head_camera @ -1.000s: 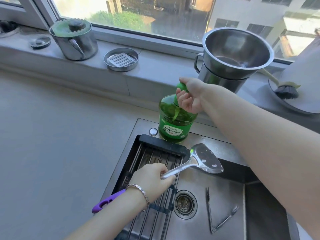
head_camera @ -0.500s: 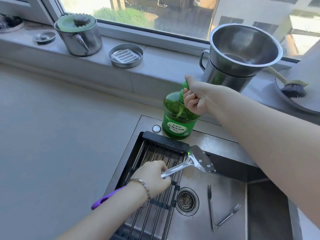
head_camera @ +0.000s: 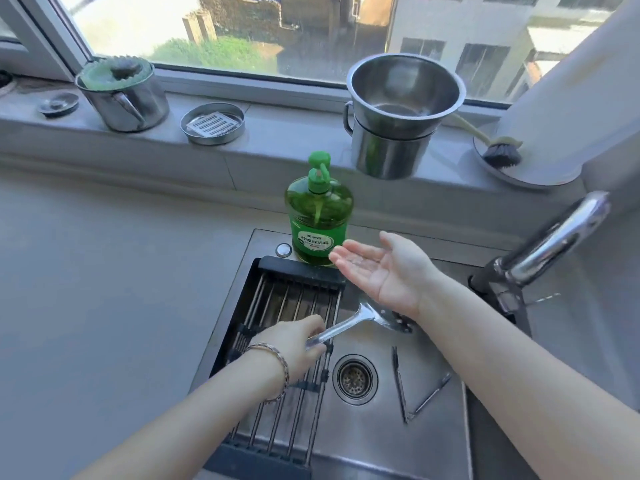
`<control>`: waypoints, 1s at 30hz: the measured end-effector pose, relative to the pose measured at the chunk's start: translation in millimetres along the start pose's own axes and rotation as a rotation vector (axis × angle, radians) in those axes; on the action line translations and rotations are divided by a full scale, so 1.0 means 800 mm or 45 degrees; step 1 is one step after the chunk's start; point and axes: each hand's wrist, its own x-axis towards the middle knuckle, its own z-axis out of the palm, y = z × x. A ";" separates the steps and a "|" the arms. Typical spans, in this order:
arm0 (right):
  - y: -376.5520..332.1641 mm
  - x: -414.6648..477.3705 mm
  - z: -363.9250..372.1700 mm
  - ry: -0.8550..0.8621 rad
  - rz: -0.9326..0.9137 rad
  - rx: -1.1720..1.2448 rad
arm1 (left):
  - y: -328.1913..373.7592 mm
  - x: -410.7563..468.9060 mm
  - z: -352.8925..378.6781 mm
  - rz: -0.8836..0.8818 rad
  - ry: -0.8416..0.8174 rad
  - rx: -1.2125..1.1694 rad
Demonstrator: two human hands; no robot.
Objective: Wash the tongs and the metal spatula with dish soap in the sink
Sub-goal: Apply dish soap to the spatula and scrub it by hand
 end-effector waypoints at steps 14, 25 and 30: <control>0.108 -0.059 -0.186 0.188 -1.436 -2.713 | 0.071 -0.042 0.034 0.037 0.016 -0.290; 0.075 -0.071 -0.209 0.088 -2.055 -2.443 | 0.083 -0.056 0.047 0.184 0.094 -0.373; 0.055 -0.078 -0.205 0.143 -2.168 -2.513 | 0.066 -0.062 0.041 0.062 -0.198 -0.275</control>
